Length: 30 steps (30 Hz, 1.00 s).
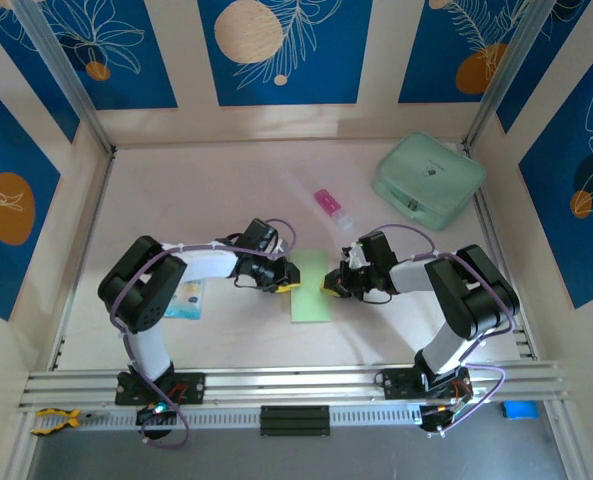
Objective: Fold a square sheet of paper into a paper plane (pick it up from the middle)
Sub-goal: Third fold the triangle at the center of the table.
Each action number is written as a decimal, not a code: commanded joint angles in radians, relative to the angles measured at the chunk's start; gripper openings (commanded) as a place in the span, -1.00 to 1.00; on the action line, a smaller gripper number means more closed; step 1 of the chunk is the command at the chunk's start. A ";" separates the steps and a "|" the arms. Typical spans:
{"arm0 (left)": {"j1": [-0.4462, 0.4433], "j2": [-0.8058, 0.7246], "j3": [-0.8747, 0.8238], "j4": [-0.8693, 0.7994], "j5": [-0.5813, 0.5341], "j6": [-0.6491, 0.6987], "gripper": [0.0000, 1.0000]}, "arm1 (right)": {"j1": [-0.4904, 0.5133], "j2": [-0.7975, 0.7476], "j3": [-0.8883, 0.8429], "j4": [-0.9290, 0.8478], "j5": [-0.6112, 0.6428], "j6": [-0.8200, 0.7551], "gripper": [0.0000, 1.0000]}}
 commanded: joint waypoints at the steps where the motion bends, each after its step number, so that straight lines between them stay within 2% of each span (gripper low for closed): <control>1: -0.009 -0.036 -0.010 0.023 -0.001 -0.011 -0.58 | -0.005 -0.010 -0.033 -0.078 0.035 0.004 -0.87; 3: -0.007 -0.039 -0.012 0.032 0.007 -0.018 -0.69 | -0.004 -0.019 -0.032 -0.072 0.027 0.002 -0.85; 8: -0.003 -0.057 -0.024 0.026 -0.004 -0.018 -0.81 | -0.003 -0.077 -0.028 -0.067 0.018 -0.014 -0.70; 11: 0.003 -0.070 -0.029 0.023 -0.004 -0.023 -0.82 | 0.003 -0.161 -0.032 -0.086 0.044 -0.031 -0.47; 15: 0.014 -0.086 -0.035 0.027 0.009 -0.035 -0.82 | 0.038 -0.306 -0.025 -0.177 0.133 -0.101 -0.08; 16: 0.017 -0.088 -0.036 0.029 0.014 -0.038 -0.83 | 0.053 -0.340 -0.017 -0.209 0.166 -0.121 -0.04; 19: 0.020 -0.093 -0.042 0.033 0.025 -0.048 -0.82 | 0.124 -0.441 -0.006 -0.286 0.322 -0.181 0.01; 23: 0.025 -0.097 -0.045 0.032 0.029 -0.052 -0.82 | 0.275 -0.562 -0.067 -0.233 0.552 -0.313 0.15; 25: 0.028 -0.101 -0.052 0.031 0.027 -0.052 -0.82 | 0.340 -0.602 -0.107 -0.185 0.617 -0.385 0.33; 30: 0.036 -0.111 -0.060 0.030 0.030 -0.054 -0.81 | 0.498 -0.591 -0.126 -0.134 0.746 -0.582 0.33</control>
